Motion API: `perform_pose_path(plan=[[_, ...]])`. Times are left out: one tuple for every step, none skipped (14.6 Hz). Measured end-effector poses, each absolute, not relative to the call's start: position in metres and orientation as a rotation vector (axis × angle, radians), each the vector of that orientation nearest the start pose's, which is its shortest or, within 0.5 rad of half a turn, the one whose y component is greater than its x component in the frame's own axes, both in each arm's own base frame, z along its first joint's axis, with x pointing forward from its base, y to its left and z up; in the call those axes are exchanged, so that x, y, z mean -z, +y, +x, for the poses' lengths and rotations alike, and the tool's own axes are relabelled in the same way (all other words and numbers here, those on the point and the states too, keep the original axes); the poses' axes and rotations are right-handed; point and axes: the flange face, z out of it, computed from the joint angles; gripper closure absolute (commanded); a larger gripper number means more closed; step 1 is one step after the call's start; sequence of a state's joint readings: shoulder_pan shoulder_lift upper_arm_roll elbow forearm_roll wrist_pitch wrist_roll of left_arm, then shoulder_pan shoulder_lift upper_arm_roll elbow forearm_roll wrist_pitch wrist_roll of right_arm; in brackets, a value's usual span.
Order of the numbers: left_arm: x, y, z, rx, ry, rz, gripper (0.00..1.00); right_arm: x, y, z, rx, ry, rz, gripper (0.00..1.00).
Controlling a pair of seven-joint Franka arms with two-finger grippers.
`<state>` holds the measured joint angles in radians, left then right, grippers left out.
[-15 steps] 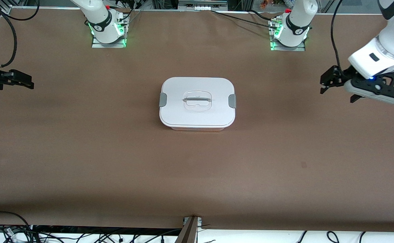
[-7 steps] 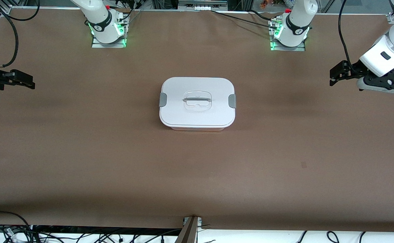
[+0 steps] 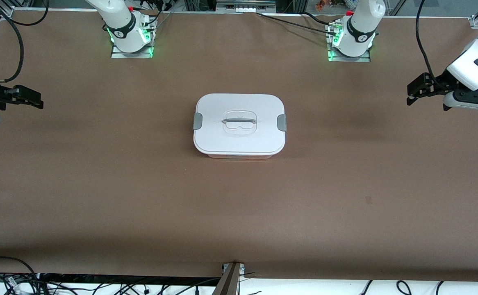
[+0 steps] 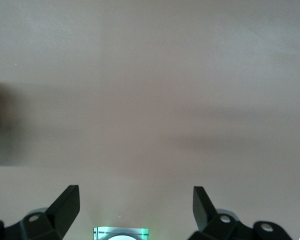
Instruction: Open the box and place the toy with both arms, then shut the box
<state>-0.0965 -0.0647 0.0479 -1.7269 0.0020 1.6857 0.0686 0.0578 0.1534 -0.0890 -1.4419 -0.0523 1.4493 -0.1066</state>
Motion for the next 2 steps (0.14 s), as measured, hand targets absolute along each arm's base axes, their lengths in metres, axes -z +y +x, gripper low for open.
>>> perform_pose_path(plan=[[-0.5958,-0.0243,0.5418,0.037,0.181,-3.137,0.0,-0.5877,-0.0202,0.5867,-0.238,-0.117,-3.186,0.0],[-0.5958,-0.0254,0.5418,0.037,0.184,-3.136,0.0,-0.5877,-0.02,0.5868,-0.238,-0.117,-3.186,0.0]])
